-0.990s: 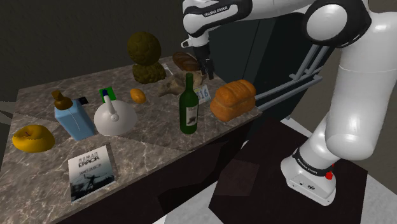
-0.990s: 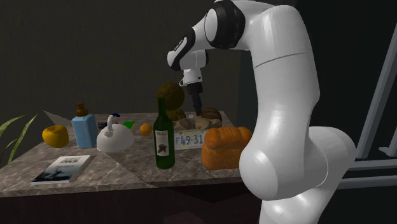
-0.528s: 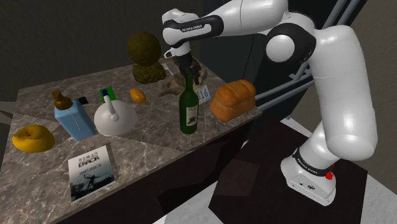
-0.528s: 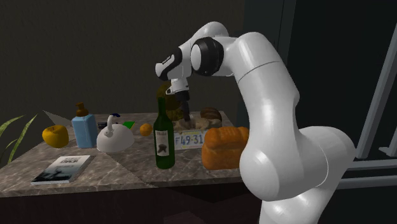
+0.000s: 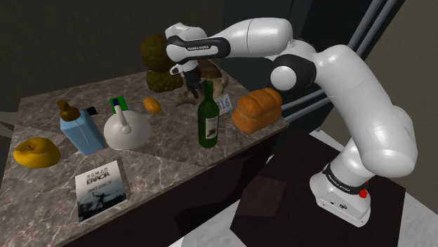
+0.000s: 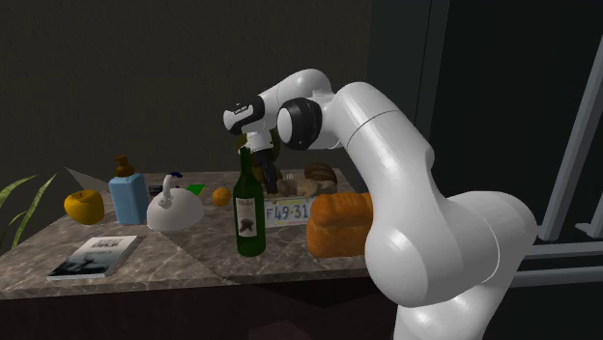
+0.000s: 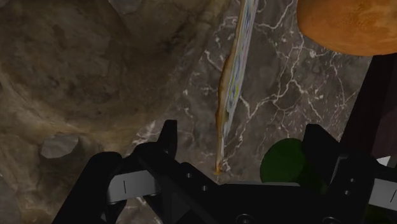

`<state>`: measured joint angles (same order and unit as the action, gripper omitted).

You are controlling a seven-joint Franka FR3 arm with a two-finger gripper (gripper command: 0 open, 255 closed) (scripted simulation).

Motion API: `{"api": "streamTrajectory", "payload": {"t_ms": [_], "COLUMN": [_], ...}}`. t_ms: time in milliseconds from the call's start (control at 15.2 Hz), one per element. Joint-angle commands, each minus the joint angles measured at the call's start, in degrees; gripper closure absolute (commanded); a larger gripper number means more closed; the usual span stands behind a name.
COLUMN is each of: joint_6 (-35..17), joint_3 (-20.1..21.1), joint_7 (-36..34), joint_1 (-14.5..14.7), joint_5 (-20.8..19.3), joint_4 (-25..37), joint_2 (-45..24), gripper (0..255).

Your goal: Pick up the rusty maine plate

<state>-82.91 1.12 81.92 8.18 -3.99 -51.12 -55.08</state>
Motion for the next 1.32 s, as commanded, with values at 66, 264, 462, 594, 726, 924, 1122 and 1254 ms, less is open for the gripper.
{"api": "streamTrajectory", "payload": {"t_ms": [66, 264, 462, 594, 726, 924, 1122, 1254], "joint_6": [-1.58, -2.51, -0.96, -1.42, -1.53, -2.51, -0.72, 0.55], "joint_3": [0.0, -0.02, 0.03, 0.02, 0.04, -0.02, -0.03, -0.03], "joint_7": [-0.06, -0.11, -0.26, -0.25, -0.3, -0.11, -0.01, 0.06], "joint_1": [0.02, 0.02, 0.28, 0.23, 0.26, 0.02, 0.05, 0.06], "joint_5": [-0.03, -0.02, 0.05, 0.04, 0.05, -0.02, -0.01, 0.0], "joint_4": [-0.61, -1.17, 2.02, 1.17, 0.98, -1.17, -0.06, 0.86], "joint_2": [-0.97, -1.34, -2.99, -2.6, -2.51, -1.34, -0.66, -0.31], "gripper": [0, 0, 255, 255, 255, 255, 255, 255]}}
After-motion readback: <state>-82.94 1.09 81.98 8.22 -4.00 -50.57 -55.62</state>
